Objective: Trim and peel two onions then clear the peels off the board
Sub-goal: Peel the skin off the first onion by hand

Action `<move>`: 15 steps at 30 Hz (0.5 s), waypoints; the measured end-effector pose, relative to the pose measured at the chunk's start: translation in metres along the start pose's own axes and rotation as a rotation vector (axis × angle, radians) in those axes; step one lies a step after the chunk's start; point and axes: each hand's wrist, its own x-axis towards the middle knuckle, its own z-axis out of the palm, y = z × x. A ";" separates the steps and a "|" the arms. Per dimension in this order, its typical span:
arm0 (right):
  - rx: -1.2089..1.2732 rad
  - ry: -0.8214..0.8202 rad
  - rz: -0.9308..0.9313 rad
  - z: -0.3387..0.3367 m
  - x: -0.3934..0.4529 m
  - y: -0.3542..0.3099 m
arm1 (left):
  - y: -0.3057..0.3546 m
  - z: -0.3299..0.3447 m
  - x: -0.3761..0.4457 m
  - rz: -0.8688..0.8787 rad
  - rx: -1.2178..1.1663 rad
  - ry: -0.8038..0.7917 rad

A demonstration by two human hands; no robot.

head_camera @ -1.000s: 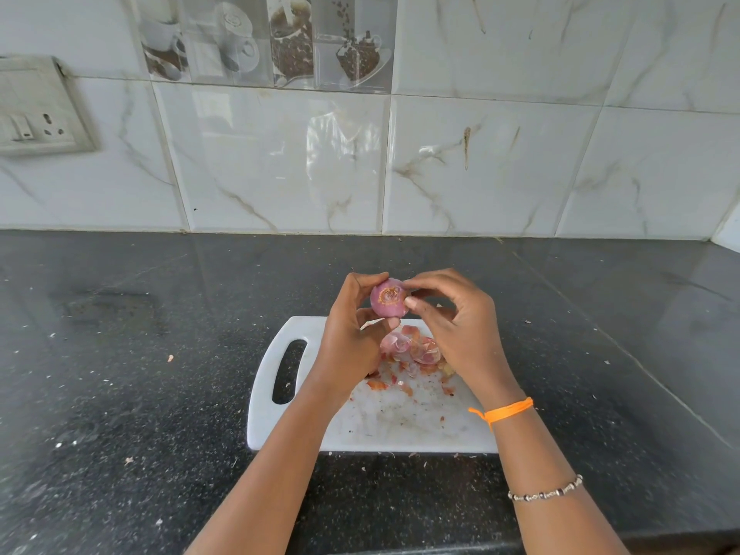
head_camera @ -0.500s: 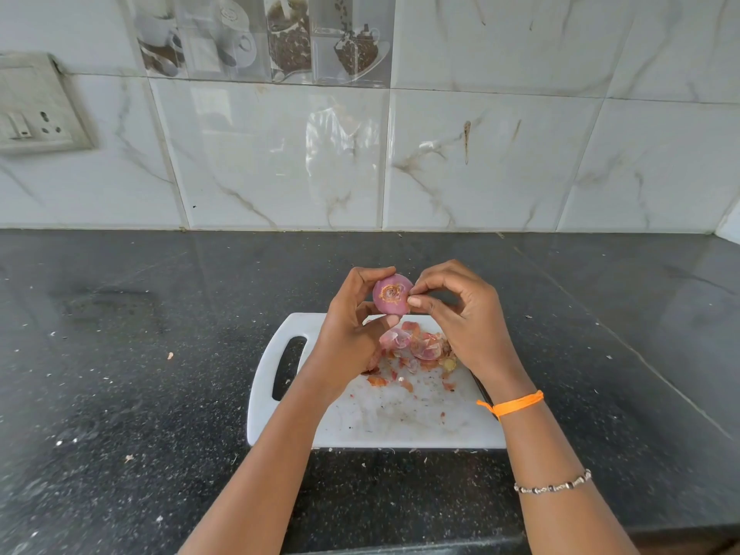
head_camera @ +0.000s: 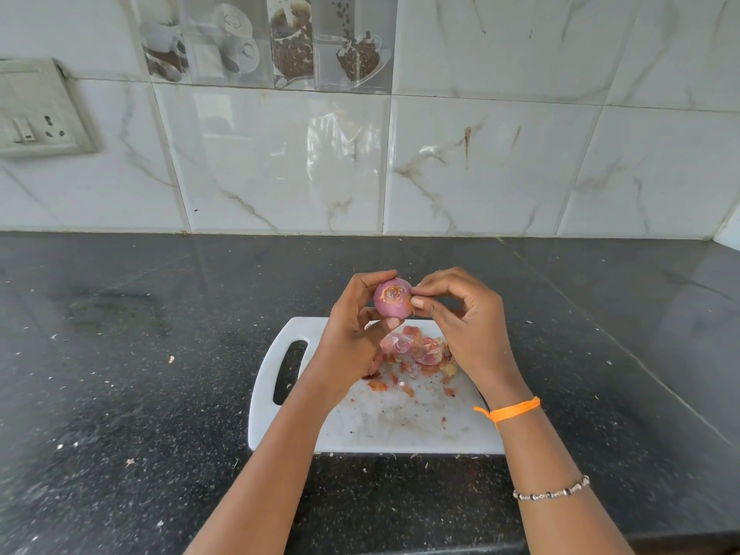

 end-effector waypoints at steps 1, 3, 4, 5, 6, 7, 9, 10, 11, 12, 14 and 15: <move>-0.008 0.003 -0.005 0.000 0.000 -0.001 | 0.000 0.000 0.000 0.001 0.006 0.002; -0.053 -0.018 -0.030 0.000 -0.001 -0.001 | 0.001 -0.001 0.000 -0.001 0.010 0.005; -0.084 -0.032 -0.046 0.000 -0.001 -0.001 | 0.001 -0.002 0.000 -0.003 0.010 0.004; -0.112 -0.045 -0.058 0.001 -0.001 -0.002 | 0.001 -0.003 0.000 -0.009 0.008 0.002; -0.141 -0.056 -0.067 0.001 -0.002 -0.001 | 0.001 -0.003 0.000 -0.017 0.007 -0.003; -0.169 -0.067 -0.076 0.002 -0.002 -0.001 | 0.001 -0.004 0.000 -0.026 0.009 -0.004; -0.213 -0.088 -0.084 0.004 -0.001 0.000 | 0.000 -0.003 0.000 -0.038 0.012 0.005; -0.191 -0.101 -0.062 0.004 -0.001 0.000 | 0.000 -0.002 -0.001 -0.040 0.011 0.012; -0.126 -0.121 -0.022 0.003 -0.001 0.000 | 0.000 -0.001 -0.001 -0.041 0.005 0.021; -0.034 -0.144 0.019 0.002 -0.001 -0.002 | -0.001 0.000 -0.001 -0.043 -0.006 0.032; 0.123 -0.158 0.054 0.000 -0.002 -0.007 | -0.002 0.003 -0.001 -0.056 -0.032 0.062; 0.148 -0.140 0.053 0.000 -0.003 -0.009 | -0.001 0.004 0.000 -0.058 -0.036 0.076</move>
